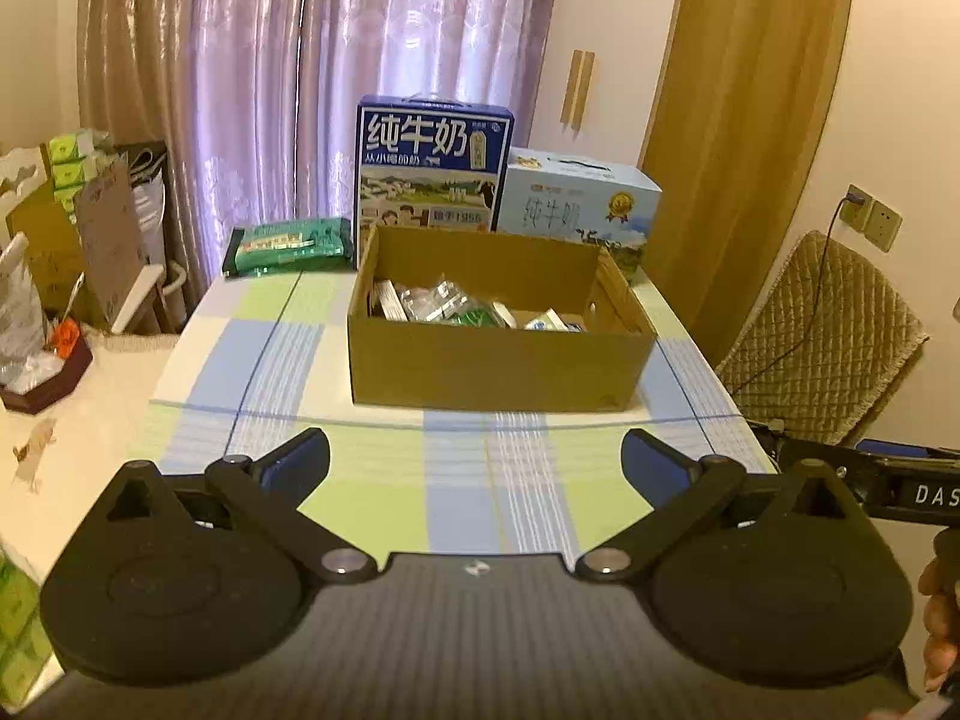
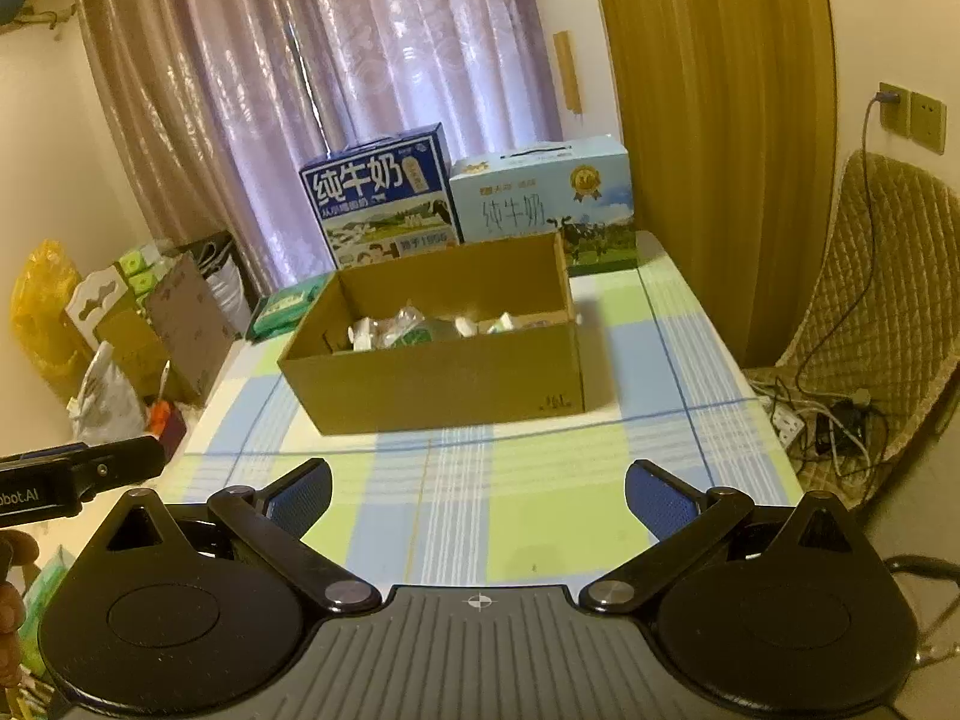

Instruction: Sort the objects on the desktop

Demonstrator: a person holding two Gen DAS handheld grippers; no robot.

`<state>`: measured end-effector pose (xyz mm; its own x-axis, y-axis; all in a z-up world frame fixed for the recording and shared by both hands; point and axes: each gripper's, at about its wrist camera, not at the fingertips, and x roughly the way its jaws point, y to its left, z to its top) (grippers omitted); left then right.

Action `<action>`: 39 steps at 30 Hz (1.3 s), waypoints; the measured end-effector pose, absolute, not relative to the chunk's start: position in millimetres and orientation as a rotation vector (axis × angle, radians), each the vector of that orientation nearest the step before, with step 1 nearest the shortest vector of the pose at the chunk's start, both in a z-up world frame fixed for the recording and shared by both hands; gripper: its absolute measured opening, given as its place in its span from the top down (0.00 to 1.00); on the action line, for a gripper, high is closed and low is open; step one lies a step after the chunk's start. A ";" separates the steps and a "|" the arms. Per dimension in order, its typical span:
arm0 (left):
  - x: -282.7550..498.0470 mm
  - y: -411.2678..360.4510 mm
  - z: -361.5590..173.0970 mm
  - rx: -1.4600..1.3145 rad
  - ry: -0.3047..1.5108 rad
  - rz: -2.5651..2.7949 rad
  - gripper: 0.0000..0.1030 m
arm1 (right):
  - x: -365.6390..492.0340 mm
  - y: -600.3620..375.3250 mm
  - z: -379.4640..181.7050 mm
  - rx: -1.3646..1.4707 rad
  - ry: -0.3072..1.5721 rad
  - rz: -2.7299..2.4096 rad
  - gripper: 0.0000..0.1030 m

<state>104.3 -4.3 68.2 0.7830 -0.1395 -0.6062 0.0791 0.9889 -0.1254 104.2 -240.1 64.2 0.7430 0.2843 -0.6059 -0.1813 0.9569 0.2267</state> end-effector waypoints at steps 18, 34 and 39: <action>75.4 -11.5 52.6 -0.070 0.700 -0.093 0.01 | 67.9 -230.0 55.2 0.050 0.725 0.260 0.02; 73.4 -2.8 49.4 -0.079 0.699 -0.077 0.01 | 68.4 -222.7 54.4 0.044 0.729 0.259 0.02; 73.1 -5.5 49.7 -0.073 0.698 -0.082 0.01 | 68.2 -222.0 53.7 0.046 0.731 0.262 0.02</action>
